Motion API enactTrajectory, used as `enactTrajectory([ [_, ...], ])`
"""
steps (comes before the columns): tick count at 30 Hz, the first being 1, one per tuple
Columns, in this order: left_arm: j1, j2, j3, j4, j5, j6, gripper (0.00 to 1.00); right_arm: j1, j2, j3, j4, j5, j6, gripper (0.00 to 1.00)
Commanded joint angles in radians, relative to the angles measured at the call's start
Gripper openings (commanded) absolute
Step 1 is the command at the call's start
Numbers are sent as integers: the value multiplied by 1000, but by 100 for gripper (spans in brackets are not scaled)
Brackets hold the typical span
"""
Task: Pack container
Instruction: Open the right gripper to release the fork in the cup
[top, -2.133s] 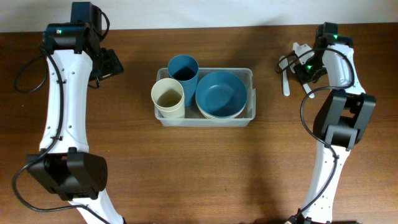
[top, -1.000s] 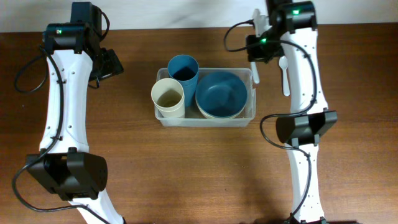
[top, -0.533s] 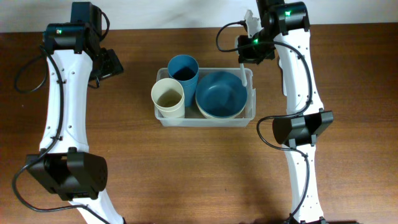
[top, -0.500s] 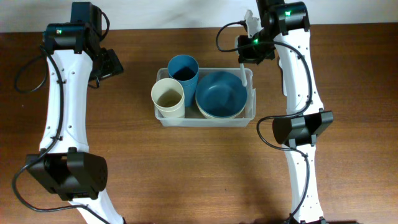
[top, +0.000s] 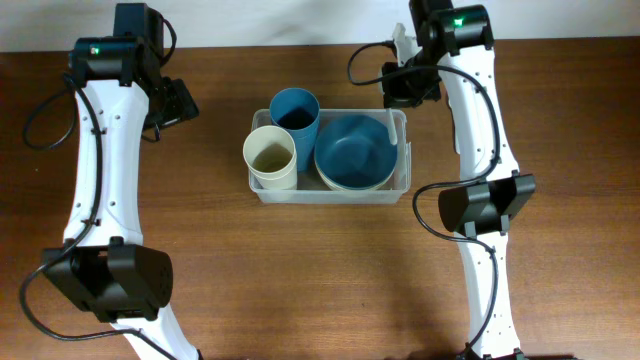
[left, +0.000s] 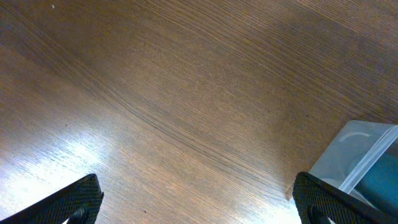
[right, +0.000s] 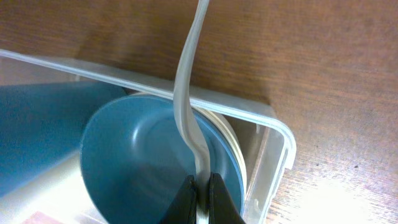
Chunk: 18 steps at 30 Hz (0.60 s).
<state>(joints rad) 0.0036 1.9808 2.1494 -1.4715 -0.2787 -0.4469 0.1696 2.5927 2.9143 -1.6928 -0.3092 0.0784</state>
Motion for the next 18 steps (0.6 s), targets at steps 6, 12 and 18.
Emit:
enactTrajectory([
  [6,6,8,-4,2,-14,-11,100,-6,-243,-280,-6,111,5,4],
  [12,6,8,-4,2,-14,-11,100,-4,-281,-387,-6,111,6,4],
  [18,6,8,-4,2,-14,-11,100,1,-281,-475,-6,112,9,4],
])
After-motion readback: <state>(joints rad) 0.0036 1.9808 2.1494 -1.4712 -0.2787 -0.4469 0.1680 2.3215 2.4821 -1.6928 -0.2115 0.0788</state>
